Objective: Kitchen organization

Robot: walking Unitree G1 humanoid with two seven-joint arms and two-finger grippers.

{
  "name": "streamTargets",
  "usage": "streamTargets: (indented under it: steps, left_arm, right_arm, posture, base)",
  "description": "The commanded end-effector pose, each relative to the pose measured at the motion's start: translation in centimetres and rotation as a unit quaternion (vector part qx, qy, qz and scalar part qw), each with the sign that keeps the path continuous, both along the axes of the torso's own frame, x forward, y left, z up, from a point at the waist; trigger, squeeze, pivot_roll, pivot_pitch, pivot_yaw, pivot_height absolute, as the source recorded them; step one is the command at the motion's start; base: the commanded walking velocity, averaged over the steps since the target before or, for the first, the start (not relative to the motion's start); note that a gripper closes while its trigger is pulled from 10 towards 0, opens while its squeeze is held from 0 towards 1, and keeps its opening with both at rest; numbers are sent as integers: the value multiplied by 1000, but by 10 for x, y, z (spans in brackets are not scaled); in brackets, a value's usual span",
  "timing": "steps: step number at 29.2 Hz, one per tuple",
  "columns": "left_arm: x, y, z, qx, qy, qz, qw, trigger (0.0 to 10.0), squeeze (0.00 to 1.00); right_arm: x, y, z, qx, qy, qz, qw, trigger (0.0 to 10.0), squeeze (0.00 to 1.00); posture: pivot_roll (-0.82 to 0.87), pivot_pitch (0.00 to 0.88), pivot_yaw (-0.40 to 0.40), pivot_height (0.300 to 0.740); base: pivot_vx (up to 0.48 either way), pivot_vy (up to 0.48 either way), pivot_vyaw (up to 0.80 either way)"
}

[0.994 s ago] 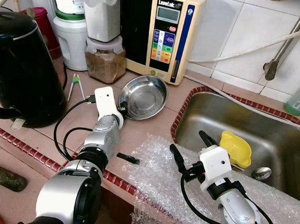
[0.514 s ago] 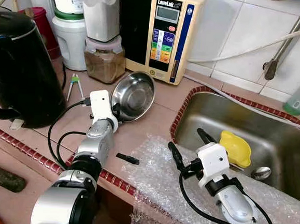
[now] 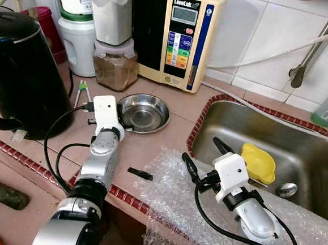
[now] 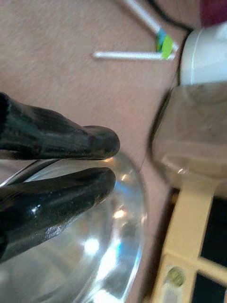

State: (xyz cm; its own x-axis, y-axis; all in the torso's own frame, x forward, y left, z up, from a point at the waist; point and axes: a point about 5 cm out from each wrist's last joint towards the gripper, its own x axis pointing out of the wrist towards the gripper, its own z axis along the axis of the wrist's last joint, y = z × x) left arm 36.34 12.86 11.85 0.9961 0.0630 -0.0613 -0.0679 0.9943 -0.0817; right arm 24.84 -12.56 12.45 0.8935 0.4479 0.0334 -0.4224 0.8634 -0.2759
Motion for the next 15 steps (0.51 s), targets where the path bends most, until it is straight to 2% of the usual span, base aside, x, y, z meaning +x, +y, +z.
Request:
streamTargets:
  steps: [1, 10, 15]
  left_arm:
    - [-3, -9, 5, 9, -27, -32, 999, 0, 0]
    - [-5, -10, -2, -19, 6, -24, 1000, 0, 0]
    - [-2, -7, 5, -33, -7, -14, 999, 0, 0]
  right_arm:
    - [2, -3, 1, 1, -5, -3, 1000, 10000, 757]
    - [3, -2, 1, 0, -6, -1, 1000, 10000, 761]
    - [5, 0, 2, -2, -7, 5, 1000, 10000, 761]
  posture:
    - [76, 0, -15, 740]
    - [80, 0, -21, 740]
    - [89, 0, -28, 740]
  base:
    - [0, 0, 0]
    - [0, 0, 0]
    - [0, 0, 0]
